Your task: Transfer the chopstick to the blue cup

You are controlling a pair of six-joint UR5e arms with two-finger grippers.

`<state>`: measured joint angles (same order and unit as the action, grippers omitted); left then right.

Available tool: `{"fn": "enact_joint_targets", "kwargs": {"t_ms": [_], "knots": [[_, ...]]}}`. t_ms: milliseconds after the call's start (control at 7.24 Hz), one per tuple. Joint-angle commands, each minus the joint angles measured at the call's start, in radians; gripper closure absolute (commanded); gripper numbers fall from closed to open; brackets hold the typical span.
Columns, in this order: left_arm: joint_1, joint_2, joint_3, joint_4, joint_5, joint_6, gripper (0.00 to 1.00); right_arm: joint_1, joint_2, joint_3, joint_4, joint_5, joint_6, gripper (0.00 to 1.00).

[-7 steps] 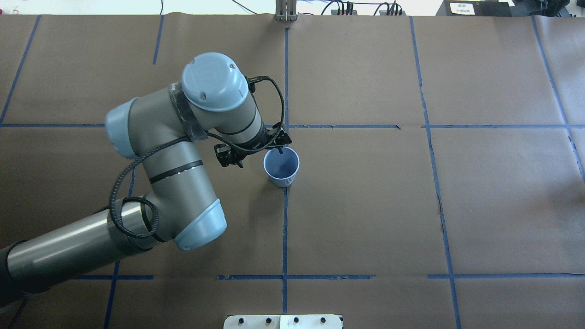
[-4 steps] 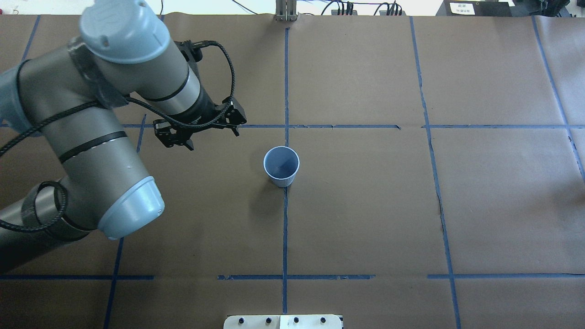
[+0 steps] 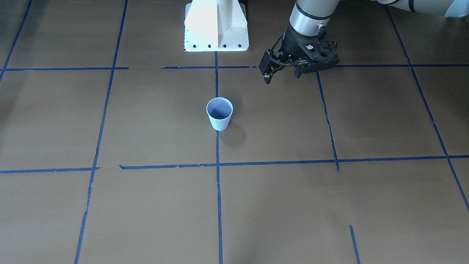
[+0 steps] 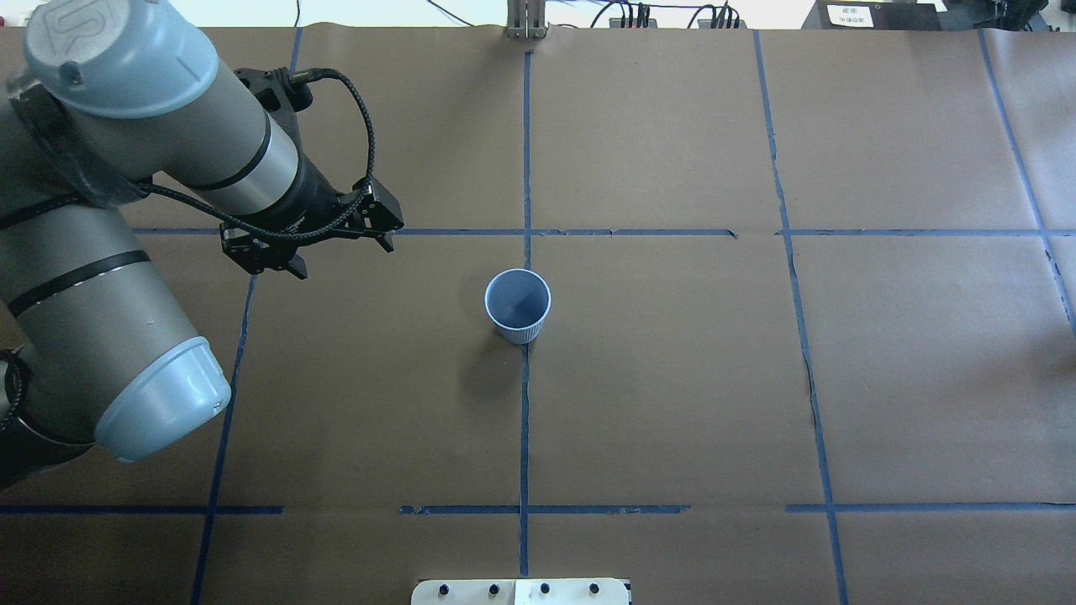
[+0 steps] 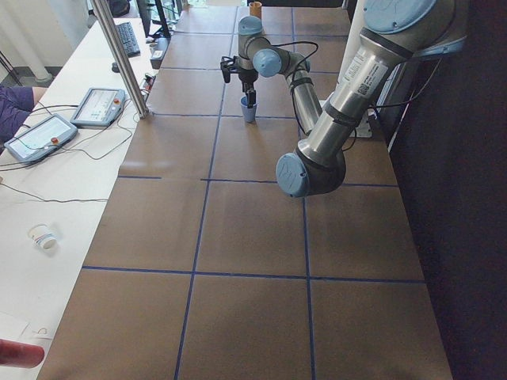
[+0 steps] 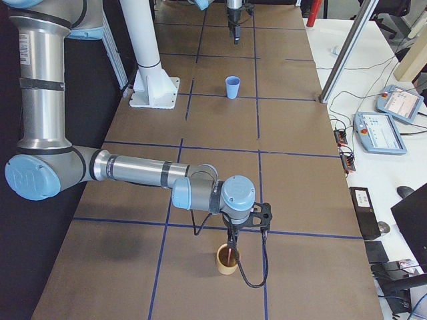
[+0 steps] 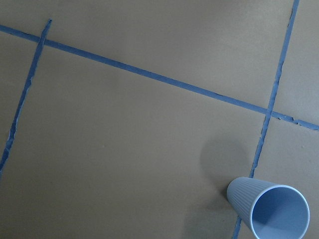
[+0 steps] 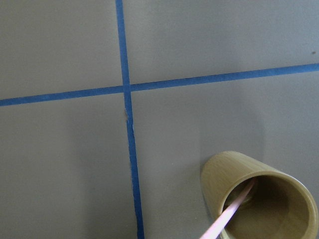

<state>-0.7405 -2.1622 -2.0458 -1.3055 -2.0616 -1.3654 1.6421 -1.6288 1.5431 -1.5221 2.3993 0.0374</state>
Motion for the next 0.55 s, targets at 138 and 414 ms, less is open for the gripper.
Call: {"fn": "enact_joint_targets", "kwargs": {"t_ms": [138,414], "knots": [[0.0,0.013,-0.011,0.0,0.0,0.0,0.0,-0.001,0.001,-0.017,-0.009,0.004,0.015,0.0],[0.0,0.013,-0.013,0.0,0.0,0.0,0.0,-0.001,0.01,-0.023,-0.012,0.007,0.077,0.01]]}}
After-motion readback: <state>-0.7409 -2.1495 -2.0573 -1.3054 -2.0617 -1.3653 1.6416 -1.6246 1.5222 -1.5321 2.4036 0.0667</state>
